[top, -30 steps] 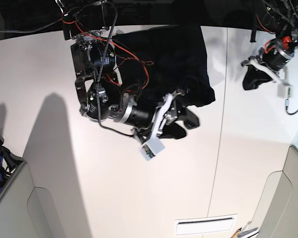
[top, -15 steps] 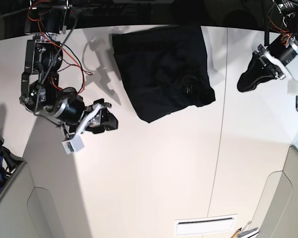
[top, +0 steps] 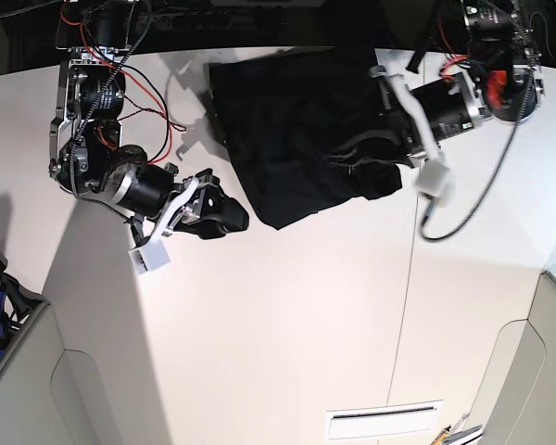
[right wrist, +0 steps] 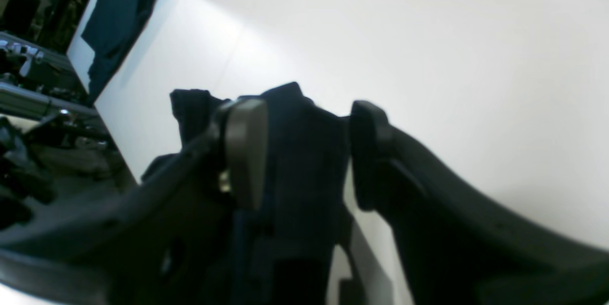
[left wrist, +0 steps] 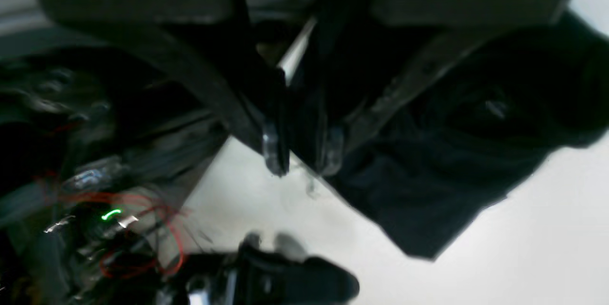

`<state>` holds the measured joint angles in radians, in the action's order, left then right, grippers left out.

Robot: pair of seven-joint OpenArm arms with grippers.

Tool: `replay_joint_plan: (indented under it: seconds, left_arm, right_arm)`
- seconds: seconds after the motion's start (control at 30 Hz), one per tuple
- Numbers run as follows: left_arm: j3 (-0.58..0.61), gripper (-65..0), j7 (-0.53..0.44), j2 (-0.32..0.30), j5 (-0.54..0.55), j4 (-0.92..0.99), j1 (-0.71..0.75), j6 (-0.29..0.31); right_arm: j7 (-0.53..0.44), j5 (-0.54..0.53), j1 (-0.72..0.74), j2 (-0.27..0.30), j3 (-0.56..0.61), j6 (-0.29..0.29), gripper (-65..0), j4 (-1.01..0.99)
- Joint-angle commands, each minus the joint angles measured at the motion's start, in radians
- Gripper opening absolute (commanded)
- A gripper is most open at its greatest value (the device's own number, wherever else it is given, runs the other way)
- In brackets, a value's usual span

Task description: Fold the T-shirt properly

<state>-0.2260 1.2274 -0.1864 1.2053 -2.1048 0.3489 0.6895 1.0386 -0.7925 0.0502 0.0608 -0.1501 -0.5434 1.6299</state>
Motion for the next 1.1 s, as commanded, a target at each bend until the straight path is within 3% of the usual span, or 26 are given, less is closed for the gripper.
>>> replay_joint_plan:
  seconds: [0.0, 0.2, 0.33, 0.57, 0.87, 1.07]
  left_arm:
    - [0.027, -51.3, -0.058, -0.007, -0.031, -0.03, -0.005, 0.009]
    - [0.233, -51.3, -0.256, -0.007, -0.364, -0.031, -0.011, 0.009]
    - [0.351, -51.3, -0.323, -0.007, -0.572, -0.029, -0.05, 0.009]
    - [0.462, -51.3, -0.335, -0.008, -0.851, -0.01, -0.08, -0.176]
    - [0.48, -51.3, -0.174, -0.017, -1.022, -0.01, -0.063, -0.287]
    - [0.48, -51.3, -0.132, -0.016, -1.031, -0.021, -0.007, -0.29]
  right_arm:
    - [-0.016, -0.026, 0.019, 0.002, 0.002, -0.011, -37.0, 0.018]
    - [-0.016, -0.027, 0.019, 0.002, 0.002, -0.011, -37.0, 0.018]
    - [-0.016, -0.028, 0.019, 0.002, 0.002, -0.011, -37.0, 0.018]
    - [-0.016, -0.027, 0.019, 0.003, 0.002, -0.011, -37.0, 0.018]
    - [-0.016, -0.026, 0.019, 0.003, 0.002, -0.011, -37.0, 0.018]
    - [-0.016, -0.026, 0.018, 0.003, 0.002, -0.011, -37.0, 0.018]
